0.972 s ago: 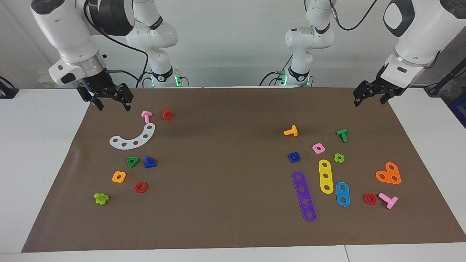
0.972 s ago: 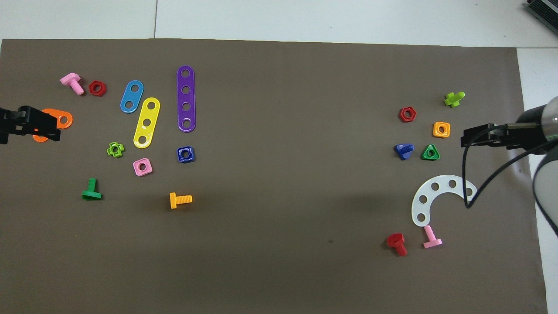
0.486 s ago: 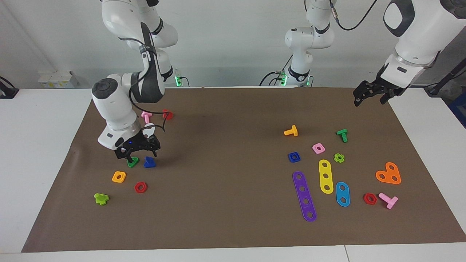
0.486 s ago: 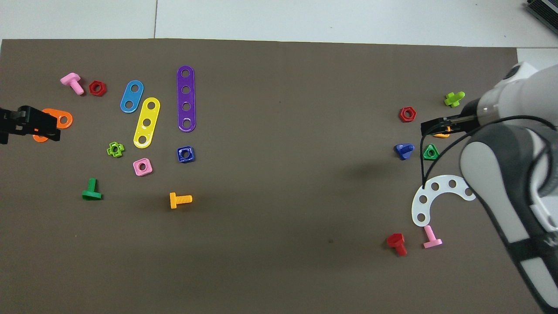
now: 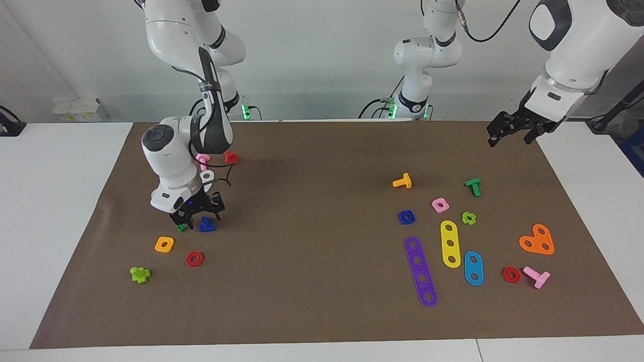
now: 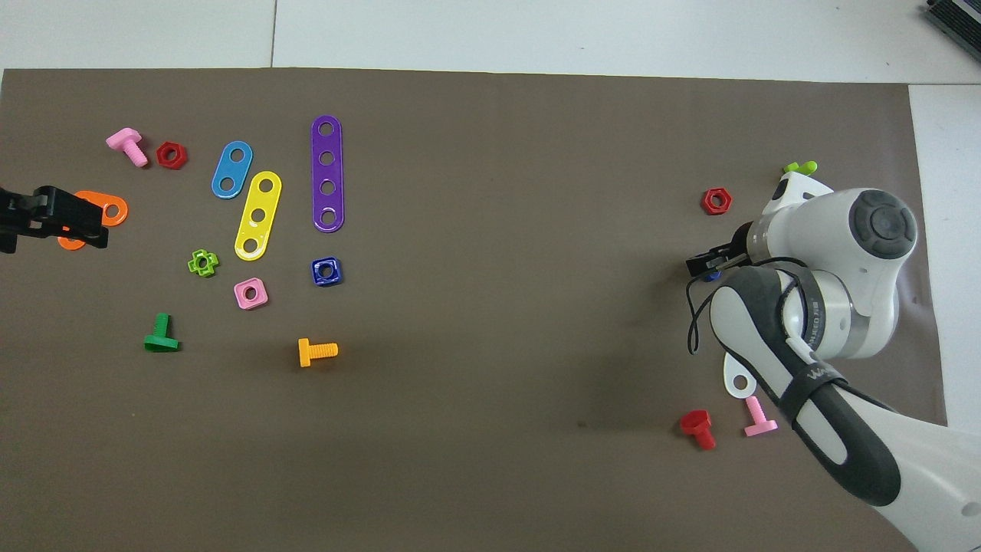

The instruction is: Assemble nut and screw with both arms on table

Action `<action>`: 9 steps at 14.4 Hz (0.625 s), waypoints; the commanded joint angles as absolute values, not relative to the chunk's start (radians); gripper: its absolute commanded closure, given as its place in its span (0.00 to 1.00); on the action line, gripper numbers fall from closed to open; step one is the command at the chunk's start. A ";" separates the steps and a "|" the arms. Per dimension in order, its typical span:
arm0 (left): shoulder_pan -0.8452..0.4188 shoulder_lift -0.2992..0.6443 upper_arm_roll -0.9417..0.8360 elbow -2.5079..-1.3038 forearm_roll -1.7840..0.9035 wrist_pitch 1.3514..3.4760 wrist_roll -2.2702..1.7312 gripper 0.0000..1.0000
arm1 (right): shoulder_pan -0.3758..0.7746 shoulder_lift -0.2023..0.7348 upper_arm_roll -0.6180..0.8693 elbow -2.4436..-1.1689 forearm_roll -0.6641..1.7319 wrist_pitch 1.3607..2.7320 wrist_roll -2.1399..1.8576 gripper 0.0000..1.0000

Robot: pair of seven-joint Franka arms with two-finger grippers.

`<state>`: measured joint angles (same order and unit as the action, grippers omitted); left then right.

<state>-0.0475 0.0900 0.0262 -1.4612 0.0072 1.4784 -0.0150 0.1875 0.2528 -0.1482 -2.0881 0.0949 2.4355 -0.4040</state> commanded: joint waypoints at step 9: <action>-0.057 -0.023 0.029 -1.679 -0.005 1.592 -0.015 0.00 | 0.167 0.244 -0.144 -2.129 0.117 2.471 -0.472 1.00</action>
